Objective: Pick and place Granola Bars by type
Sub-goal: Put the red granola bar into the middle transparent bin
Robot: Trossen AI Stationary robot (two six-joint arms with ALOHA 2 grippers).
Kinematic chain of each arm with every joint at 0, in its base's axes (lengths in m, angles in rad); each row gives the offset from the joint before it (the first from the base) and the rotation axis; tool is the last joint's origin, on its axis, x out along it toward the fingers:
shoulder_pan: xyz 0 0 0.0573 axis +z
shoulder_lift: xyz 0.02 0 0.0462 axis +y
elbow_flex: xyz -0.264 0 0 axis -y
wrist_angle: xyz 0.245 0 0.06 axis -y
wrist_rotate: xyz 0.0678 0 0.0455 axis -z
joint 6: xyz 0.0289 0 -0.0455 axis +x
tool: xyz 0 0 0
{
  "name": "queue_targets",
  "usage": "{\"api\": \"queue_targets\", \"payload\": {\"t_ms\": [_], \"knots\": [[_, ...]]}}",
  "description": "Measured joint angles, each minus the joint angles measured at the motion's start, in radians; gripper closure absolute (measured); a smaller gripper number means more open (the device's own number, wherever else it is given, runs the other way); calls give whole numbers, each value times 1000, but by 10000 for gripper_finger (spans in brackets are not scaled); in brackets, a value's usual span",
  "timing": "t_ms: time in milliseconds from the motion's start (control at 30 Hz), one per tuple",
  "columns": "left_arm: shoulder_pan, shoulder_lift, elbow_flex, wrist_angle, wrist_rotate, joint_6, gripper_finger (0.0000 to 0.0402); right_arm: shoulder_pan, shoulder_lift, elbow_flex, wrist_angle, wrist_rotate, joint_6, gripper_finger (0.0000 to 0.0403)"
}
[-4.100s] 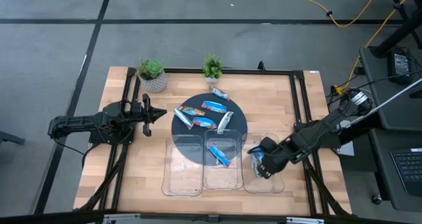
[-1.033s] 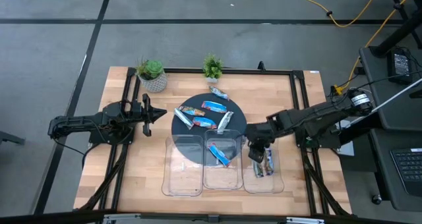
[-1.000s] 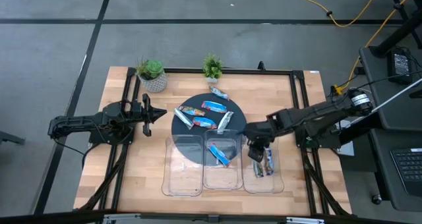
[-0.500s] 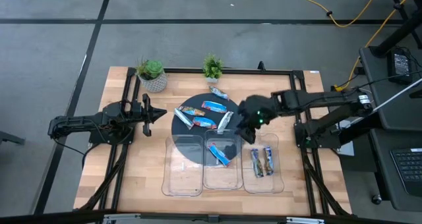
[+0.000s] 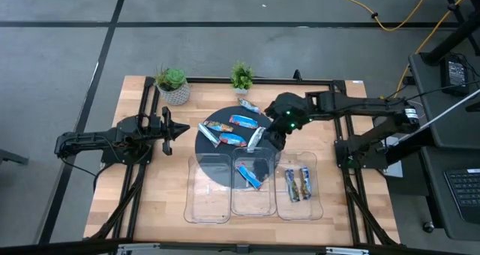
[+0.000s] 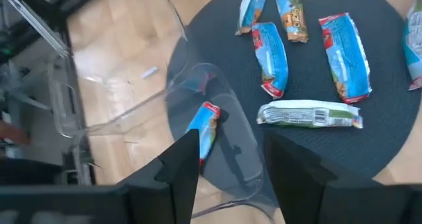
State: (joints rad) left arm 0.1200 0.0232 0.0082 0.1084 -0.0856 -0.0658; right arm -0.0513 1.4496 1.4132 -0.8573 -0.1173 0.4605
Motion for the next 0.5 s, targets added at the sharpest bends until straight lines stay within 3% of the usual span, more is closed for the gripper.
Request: {"api": "queue_targets", "payload": {"t_ms": [500], "knots": [[0,0,0,0,0,0,392,-153,176,0,28,-139,-264,234]]}}
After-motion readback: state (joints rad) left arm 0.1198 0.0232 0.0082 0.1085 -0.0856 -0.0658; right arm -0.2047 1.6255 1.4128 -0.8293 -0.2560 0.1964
